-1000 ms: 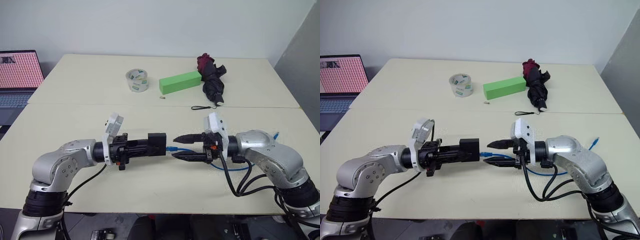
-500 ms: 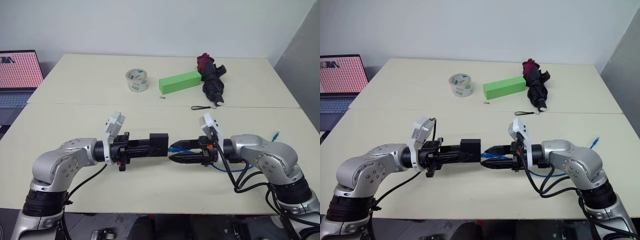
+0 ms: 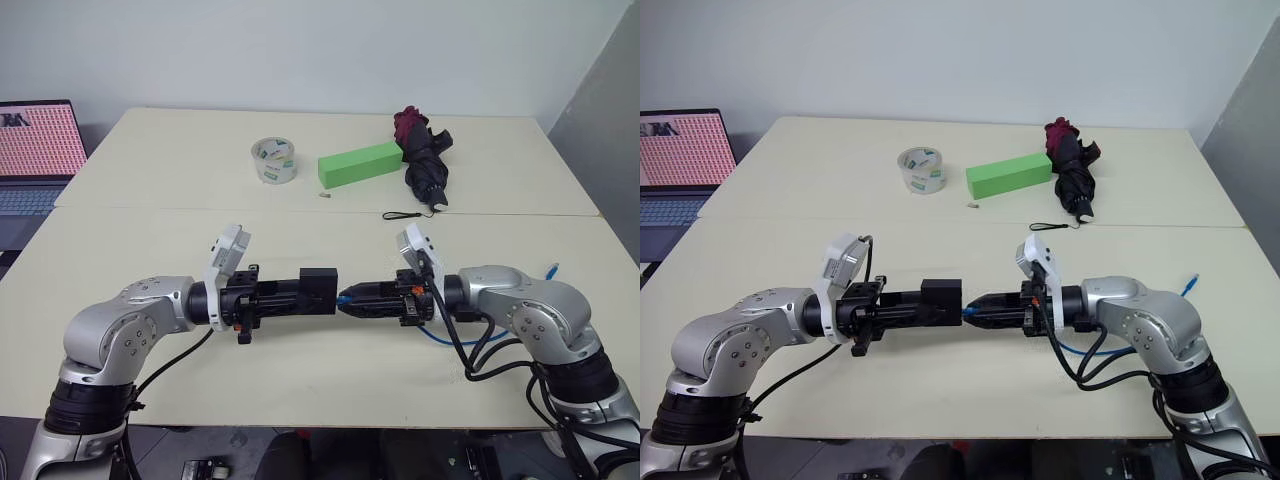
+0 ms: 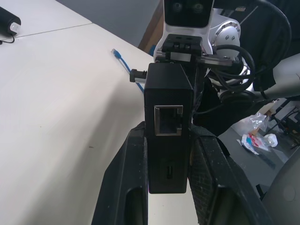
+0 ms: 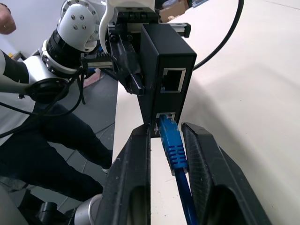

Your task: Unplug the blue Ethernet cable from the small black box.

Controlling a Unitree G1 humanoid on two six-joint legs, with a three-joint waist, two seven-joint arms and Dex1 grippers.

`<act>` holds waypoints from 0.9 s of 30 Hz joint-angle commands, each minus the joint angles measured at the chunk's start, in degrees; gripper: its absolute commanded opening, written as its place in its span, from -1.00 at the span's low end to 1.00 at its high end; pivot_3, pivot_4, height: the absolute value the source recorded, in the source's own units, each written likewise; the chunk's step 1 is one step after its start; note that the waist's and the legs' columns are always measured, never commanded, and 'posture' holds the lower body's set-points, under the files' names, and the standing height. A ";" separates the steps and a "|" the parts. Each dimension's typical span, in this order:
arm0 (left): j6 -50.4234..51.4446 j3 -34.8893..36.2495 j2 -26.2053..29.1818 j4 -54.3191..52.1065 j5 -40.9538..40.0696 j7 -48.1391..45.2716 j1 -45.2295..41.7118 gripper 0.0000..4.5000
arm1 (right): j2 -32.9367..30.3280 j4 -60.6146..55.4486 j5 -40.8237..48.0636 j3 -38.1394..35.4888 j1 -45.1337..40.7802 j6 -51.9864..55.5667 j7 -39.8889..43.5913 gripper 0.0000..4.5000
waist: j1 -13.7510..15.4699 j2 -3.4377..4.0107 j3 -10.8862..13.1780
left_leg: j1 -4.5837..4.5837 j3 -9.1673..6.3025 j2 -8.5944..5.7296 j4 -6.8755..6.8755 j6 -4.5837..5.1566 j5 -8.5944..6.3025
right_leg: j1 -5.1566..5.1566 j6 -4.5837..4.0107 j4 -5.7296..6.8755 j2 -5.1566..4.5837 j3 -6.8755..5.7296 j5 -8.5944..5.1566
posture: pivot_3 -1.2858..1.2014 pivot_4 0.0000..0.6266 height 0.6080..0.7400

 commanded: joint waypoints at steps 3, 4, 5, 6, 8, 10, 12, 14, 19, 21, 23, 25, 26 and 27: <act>-0.80 0.08 -0.13 -2.50 -1.33 -0.51 -0.16 -0.65 | -0.11 -0.85 -1.42 0.58 -1.53 -1.31 2.12 -0.96 | 0.00 0.00 0.00 | 0.00 0.00 0.00 0.00 0.00 0.00 | 0.00 0.00 0.00 0.00 0.00 0.00 | 0.03 -0.52 1.00; -0.87 -0.17 -0.09 -2.59 -1.23 -0.74 -0.16 -0.65 | 0.03 -0.62 -1.61 0.56 -1.74 -1.25 2.31 -0.96 | 0.00 0.00 0.00 | 0.00 0.00 0.00 0.00 0.00 0.00 | 0.00 0.00 0.00 0.00 0.00 0.00 | 0.03 -0.52 1.00; -0.90 -0.44 -0.05 -2.74 -1.16 -0.95 -0.11 -0.65 | 0.16 -0.37 -1.81 0.55 -1.98 -1.19 2.54 -0.96 | 0.00 0.00 0.00 | 0.00 0.00 0.00 0.00 0.00 0.00 | 0.00 0.00 0.00 0.00 0.00 0.00 | 0.03 -0.52 1.00; -0.88 -0.62 -0.04 -2.87 -1.16 -1.08 -0.04 -0.65 | 0.24 -0.18 -2.00 0.56 -2.17 -1.13 2.80 -0.96 | 0.00 0.00 0.00 | 0.00 0.00 0.00 0.00 0.00 0.00 | 0.00 0.00 0.00 0.00 -0.01 0.00 | 0.03 -0.52 1.00; -0.99 -1.00 0.12 -3.37 -0.95 -1.32 0.29 -0.65 | 0.15 0.03 -2.09 0.55 -2.43 -0.89 3.32 -0.96 | 0.00 0.00 0.00 | 0.00 0.00 0.00 0.00 0.00 0.00 | 0.00 0.00 0.00 0.00 0.00 0.00 | 0.03 -0.52 1.00; -1.25 -1.20 0.29 -3.50 -0.64 -1.51 0.55 -0.65 | -0.09 0.29 -2.22 0.72 -2.69 -0.68 3.85 -0.96 | 0.00 0.00 0.00 | 0.00 0.00 0.00 0.00 0.00 0.00 | 0.00 0.00 0.00 0.00 0.00 0.00 | 0.03 -0.52 1.00; -2.17 -1.61 1.08 -3.21 0.63 -2.12 0.95 -0.65 | -0.75 0.93 -2.57 0.96 -3.01 -0.46 4.74 -0.96 | -0.01 0.00 0.00 | 0.00 0.00 0.00 0.00 0.00 0.00 | 0.00 0.00 -0.01 0.00 0.00 0.00 | 0.03 -0.52 1.00; -3.47 -2.02 2.11 -2.66 2.17 -2.85 1.44 -0.65 | -1.78 1.50 -3.16 1.08 -3.07 -0.56 5.77 -0.96 | 0.00 0.00 0.00 | 0.00 0.00 0.00 0.00 0.00 0.00 | 0.00 0.00 -0.01 0.00 0.00 0.00 | 0.03 -0.52 1.00; -7.01 -2.36 4.55 -0.92 5.58 -4.37 3.10 -0.65 | -4.86 2.26 -4.49 0.65 -2.30 -1.22 7.61 -0.96 | 0.00 0.02 0.02 | 0.00 0.00 0.00 -0.01 0.00 0.00 | 0.00 0.00 -0.03 0.00 0.01 0.00 | 0.03 -0.52 1.00; -8.07 -1.94 5.30 -0.37 6.38 -4.55 3.78 -0.65 | -6.18 2.85 -5.61 0.59 -1.59 -2.22 8.08 -0.97 | 0.02 0.02 0.02 | 0.00 0.00 -0.01 -0.02 0.14 -0.08 | 0.00 0.00 -0.03 0.00 0.01 0.00 | 0.03 -0.52 1.00; -8.77 -1.53 5.93 -0.03 7.04 -4.74 4.42 -0.65 | -6.95 4.02 -6.88 0.49 -1.04 -3.48 8.21 -0.97 | 0.03 0.02 0.03 | 0.00 -0.01 0.00 -0.02 0.18 -0.10 | -0.01 0.00 -0.03 0.00 -0.01 0.00 | 0.03 -0.52 1.00; -9.66 -1.15 6.56 0.45 8.05 -4.78 5.05 -0.65 | -5.80 7.67 -10.24 0.04 -1.27 -7.06 6.21 -0.97 | 0.02 0.02 0.03 | -0.01 0.00 0.00 -0.02 0.19 -0.11 | 0.00 0.00 -0.04 0.00 0.00 0.00 | 0.03 -0.52 1.00; -10.04 -1.07 6.77 0.62 8.44 -4.71 5.26 -0.65 | -4.44 10.07 -12.44 -0.16 -1.86 -9.41 4.16 -0.97 | 0.01 0.02 0.03 | 0.00 0.00 0.00 -0.02 0.19 -0.11 | 0.00 0.00 -0.04 0.00 0.00 0.00 | 0.03 -0.52 1.00; -10.25 -1.03 6.84 0.83 8.61 -4.66 5.28 -0.65 | -2.60 13.21 -15.51 0.14 -3.02 -12.45 1.37 -0.97 | -0.05 0.02 0.03 | 0.00 0.01 0.00 -0.02 0.19 -0.11 | 0.00 0.00 -0.04 0.00 0.01 0.00 | 0.03 -0.52 1.00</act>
